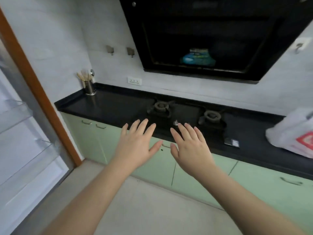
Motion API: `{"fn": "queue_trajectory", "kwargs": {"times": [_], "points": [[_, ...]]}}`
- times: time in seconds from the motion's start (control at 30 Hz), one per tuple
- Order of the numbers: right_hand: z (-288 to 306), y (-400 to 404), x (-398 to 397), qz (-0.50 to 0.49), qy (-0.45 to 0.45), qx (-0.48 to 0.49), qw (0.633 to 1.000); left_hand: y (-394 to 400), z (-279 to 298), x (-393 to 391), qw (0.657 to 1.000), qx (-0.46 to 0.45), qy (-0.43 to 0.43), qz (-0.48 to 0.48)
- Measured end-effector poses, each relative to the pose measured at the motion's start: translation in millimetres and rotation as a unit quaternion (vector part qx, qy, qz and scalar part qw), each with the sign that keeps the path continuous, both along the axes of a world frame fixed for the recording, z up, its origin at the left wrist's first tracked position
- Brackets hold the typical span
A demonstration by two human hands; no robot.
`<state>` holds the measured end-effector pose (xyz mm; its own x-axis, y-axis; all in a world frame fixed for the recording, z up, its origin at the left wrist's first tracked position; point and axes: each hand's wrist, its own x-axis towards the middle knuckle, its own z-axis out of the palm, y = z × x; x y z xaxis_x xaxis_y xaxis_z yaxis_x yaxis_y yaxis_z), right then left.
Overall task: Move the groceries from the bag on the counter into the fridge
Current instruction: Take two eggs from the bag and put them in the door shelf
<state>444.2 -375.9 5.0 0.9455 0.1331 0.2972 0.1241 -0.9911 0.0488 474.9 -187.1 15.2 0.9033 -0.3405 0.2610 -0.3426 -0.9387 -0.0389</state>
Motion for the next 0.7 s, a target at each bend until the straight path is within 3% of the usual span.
{"fn": "queue_trajectory", "kwargs": {"times": [0.33, 0.7], "points": [[-13, -146, -125, -0.129, -0.013, 0.004, 0.991, -148, -16, -82, 0.988, 0.03, -0.001, -0.154], [-18, -272, -227, -0.295, -0.03, 0.032, 0.955, -301, -16, -126, 0.952, 0.066, -0.019, -0.299]]}}
